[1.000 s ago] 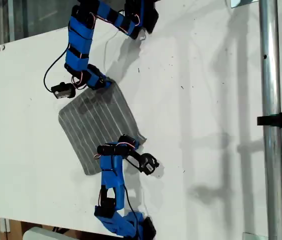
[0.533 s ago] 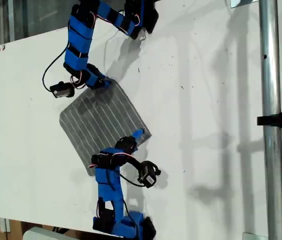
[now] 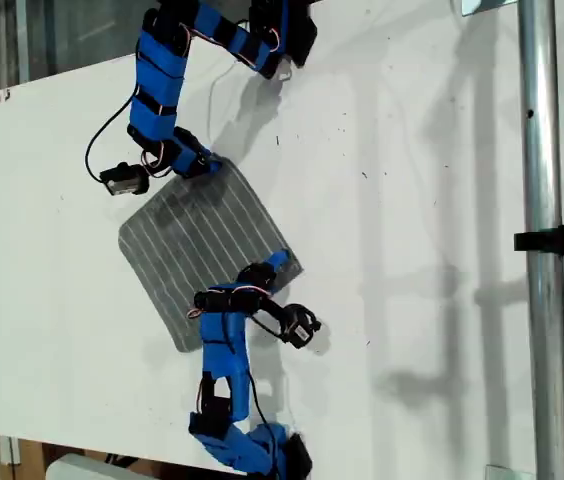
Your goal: Grasp corners of a towel and fold twice.
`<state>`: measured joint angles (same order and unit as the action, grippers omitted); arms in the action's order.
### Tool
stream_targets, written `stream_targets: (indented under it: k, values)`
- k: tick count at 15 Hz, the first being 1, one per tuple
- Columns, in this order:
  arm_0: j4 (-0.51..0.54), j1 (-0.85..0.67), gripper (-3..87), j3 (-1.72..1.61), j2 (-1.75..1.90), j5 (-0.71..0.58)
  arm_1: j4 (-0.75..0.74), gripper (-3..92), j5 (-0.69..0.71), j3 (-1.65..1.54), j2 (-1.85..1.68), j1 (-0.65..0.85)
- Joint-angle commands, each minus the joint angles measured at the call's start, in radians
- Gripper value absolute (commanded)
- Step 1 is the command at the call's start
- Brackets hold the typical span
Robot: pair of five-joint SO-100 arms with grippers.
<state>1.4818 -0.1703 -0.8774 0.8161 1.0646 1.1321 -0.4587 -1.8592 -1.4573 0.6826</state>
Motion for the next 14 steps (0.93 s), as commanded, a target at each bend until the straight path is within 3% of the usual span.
stream_targets:
  k: [1,3,5,11,14]
  values:
    - [0.006,-0.005,31.9,0.051,-0.054,0.005,-0.008,-0.2,-0.002,0.0,-0.087,0.018]
    - [0.067,-0.014,25.4,0.083,-0.106,0.009,-0.014,-0.2,0.0,0.0,-0.089,0.021]
    - [0.083,-0.026,-0.8,0.081,-0.107,-0.018,-0.015,-0.2,0.0,0.0,-0.091,0.021]
    - [0.103,0.025,-0.8,0.057,-0.041,-0.032,0.009,-0.2,-0.017,-0.014,-0.133,0.005]
    - [0.164,0.077,-0.8,0.014,0.095,-0.008,0.064,-0.2,-0.1,-0.041,-0.222,-0.129]
